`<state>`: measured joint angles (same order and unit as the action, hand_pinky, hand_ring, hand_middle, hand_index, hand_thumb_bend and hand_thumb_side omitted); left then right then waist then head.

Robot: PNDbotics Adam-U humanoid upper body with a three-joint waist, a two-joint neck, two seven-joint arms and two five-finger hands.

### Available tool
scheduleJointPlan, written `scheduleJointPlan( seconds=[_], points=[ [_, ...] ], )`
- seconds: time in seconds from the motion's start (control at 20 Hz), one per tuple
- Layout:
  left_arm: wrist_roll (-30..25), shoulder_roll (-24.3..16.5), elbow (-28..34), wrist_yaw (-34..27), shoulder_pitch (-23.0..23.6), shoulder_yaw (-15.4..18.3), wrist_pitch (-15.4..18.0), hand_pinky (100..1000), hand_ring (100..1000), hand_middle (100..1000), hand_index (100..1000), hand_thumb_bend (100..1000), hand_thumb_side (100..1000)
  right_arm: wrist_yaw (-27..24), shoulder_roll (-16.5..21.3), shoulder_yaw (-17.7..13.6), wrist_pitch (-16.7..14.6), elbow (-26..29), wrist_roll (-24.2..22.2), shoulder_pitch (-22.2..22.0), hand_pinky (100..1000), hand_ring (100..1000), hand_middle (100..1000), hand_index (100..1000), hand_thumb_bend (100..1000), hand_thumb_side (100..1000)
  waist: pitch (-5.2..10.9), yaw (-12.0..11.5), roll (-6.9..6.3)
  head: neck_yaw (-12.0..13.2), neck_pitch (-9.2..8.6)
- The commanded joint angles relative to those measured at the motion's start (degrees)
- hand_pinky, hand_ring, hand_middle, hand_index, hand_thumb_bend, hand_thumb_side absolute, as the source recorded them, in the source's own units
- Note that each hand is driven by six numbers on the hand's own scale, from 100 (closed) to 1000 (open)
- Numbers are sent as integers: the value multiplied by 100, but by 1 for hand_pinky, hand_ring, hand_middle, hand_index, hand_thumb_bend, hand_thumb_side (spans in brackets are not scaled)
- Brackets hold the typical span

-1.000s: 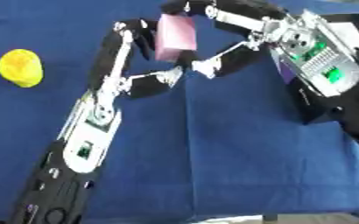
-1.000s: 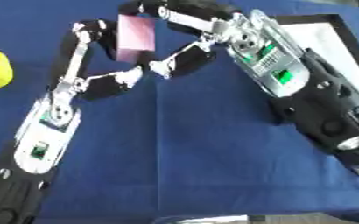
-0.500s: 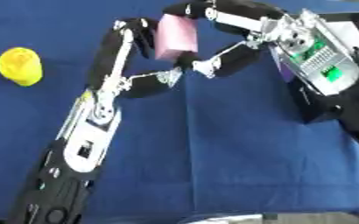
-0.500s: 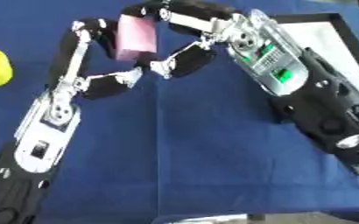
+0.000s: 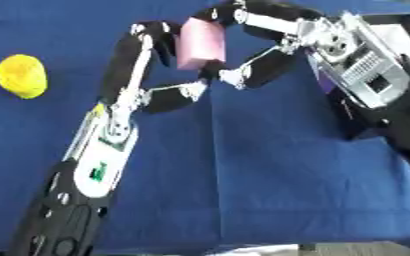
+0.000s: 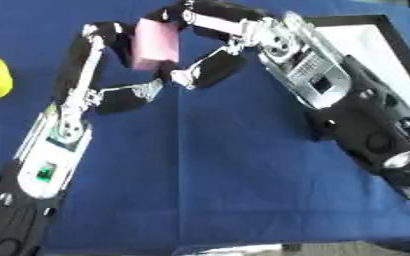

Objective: Pick up the objects with one hand, pass them to the other hand, and then place them into the box on the other side of the table.

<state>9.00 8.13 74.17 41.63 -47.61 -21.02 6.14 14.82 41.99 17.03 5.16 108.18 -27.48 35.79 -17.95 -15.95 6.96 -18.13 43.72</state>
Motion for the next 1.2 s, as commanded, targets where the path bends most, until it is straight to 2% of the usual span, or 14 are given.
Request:
scheduleJointPlan(
  seconds=[0.05, 0.3, 0.65, 0.8, 1.0, 1.2],
  points=[
    [7, 129, 68, 38, -99, -111, 24, 675, 373, 413, 466, 100, 250, -124, 73, -108, 57, 102, 172, 90, 879, 1000, 625, 867, 100, 199, 25, 11, 37, -22, 22],
    [39, 135, 62, 44, -95, -116, 9, 676, 374, 415, 468, 100, 233, -225, 83, -99, 96, 117, 297, 82, 847, 1000, 582, 818, 100, 200, 26, 6, 38, -38, 27],
    [117, 132, 65, 47, -92, -127, -24, 686, 385, 429, 483, 100, 147, -307, 79, -102, 138, 106, 418, 75, 815, 998, 524, 750, 100, 200, 33, 2, 40, -56, 36],
    [124, 131, 62, 43, -89, -145, -12, 693, 393, 438, 493, 100, 110, -364, 78, -97, 154, 94, 454, 70, 800, 970, 508, 727, 100, 200, 35, 0, 40, -64, 36],
    [122, 127, 27, 77, -81, -146, -12, 733, 447, 490, 555, 100, 100, -460, 78, -92, 156, 87, 477, 61, 776, 934, 494, 700, 100, 200, 39, -5, 42, -55, 28],
    [97, 130, -46, 159, -68, -132, -69, 775, 515, 572, 668, 100, 100, -541, 82, -97, 184, 71, 455, 49, 754, 918, 481, 682, 100, 201, 46, -8, 42, -59, -13]
  ],
)
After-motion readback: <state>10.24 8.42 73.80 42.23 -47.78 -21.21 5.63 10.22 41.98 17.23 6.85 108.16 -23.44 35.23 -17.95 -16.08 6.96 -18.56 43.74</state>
